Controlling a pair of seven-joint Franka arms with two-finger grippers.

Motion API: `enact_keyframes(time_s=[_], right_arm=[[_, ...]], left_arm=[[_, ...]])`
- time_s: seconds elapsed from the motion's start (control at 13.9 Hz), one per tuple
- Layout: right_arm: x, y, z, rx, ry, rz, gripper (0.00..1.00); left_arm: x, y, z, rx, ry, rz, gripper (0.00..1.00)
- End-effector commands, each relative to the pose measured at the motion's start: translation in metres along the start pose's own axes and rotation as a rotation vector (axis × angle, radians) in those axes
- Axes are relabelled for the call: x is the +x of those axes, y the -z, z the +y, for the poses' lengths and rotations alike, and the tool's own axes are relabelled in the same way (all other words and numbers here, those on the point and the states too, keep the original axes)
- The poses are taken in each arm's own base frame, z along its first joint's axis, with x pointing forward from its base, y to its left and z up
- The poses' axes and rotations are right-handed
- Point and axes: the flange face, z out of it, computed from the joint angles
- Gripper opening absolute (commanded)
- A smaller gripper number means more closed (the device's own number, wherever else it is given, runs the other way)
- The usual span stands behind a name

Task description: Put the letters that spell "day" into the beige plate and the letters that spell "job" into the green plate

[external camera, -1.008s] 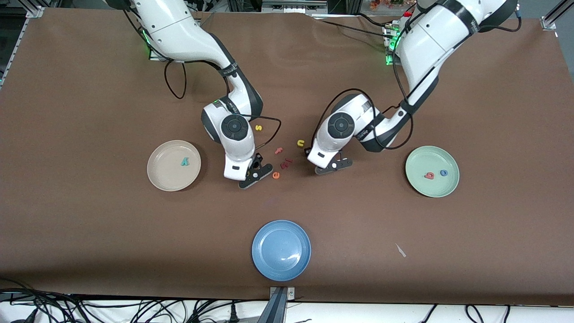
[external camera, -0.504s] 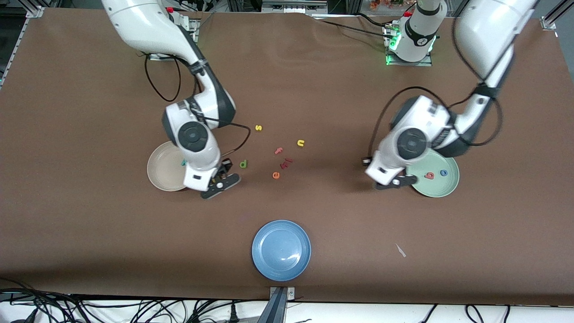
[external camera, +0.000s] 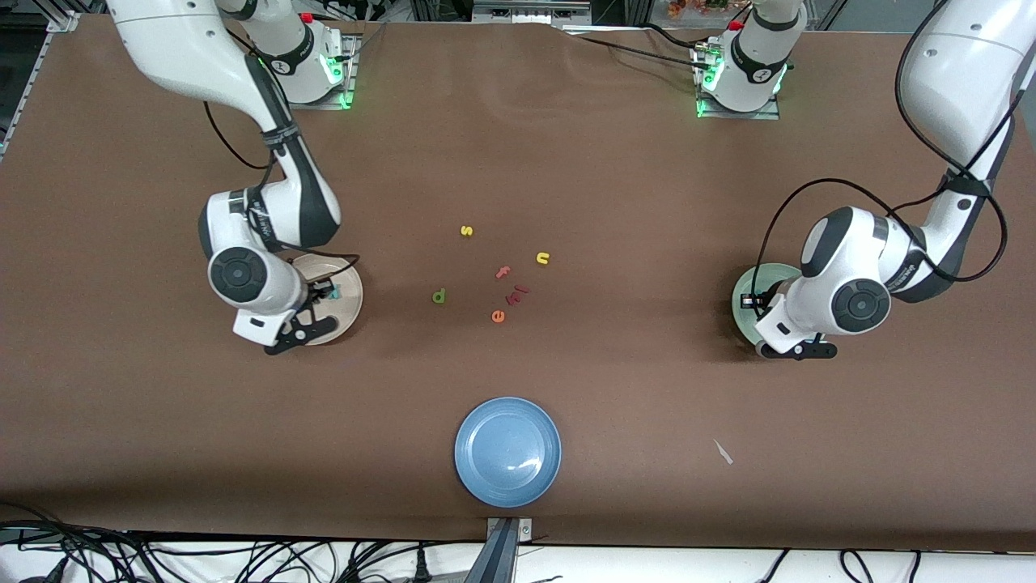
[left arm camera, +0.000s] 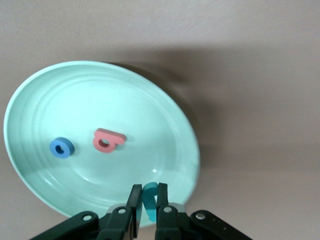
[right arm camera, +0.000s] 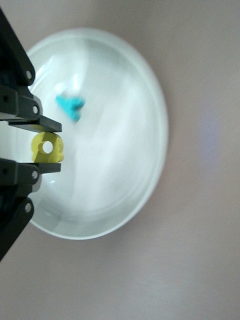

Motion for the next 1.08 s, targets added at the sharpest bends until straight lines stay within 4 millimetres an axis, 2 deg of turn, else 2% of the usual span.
enact_keyframes(time_s=[0.0,0.07,0.14,0.22,0.29,0.36,0.43,0.5,0.65,0.72,0.86,1.01], right_arm=[[-0.023,-0.022,-0.003,0.045,-0.014,-0.011,0.30],[-0.024,-0.027,-0.003,0.048,-0.018,-0.020,0.49],[-0.023,-0.026,-0.003,0.049,-0.020,-0.017,0.76],[-0.021,-0.019,-0.002,0.054,-0.034,-0.007,0.87],[-0.017,-0.008,-0.006,0.069,-0.053,0.012,0.91],[-0.009,0.008,-0.017,0.086,-0.102,0.038,0.91],[0.000,0.022,-0.035,0.102,-0.171,0.051,0.91],[0.009,0.034,-0.056,0.111,-0.251,0.063,0.91],[0.022,0.047,-0.098,0.118,-0.427,0.081,0.91],[0.030,0.046,-0.120,0.118,-0.496,0.084,0.91],[0.038,0.041,-0.150,0.117,-0.603,0.089,0.89],[0.045,0.035,-0.176,0.126,-0.670,0.116,0.88]], left_arm=[[0.009,-0.012,-0.008,0.018,-0.037,0.023,0.00],[0.011,-0.013,-0.008,0.008,-0.043,0.037,0.12],[0.013,-0.012,-0.012,0.002,-0.037,0.047,0.44],[0.014,-0.009,-0.016,0.001,-0.034,0.056,0.77],[0.013,-0.001,-0.017,0.003,-0.031,0.067,1.00],[0.011,0.016,-0.017,0.010,-0.029,0.094,1.00],[0.012,0.045,-0.019,0.011,-0.013,0.136,1.00],[0.011,0.072,-0.011,0.008,-0.016,0.165,1.00],[0.000,0.131,-0.002,0.019,-0.019,0.179,1.00],[-0.006,0.158,-0.001,0.021,-0.014,0.162,1.00],[-0.020,0.212,-0.004,-0.004,0.001,0.136,1.00],[-0.030,0.249,-0.004,-0.044,0.003,0.156,1.00]])
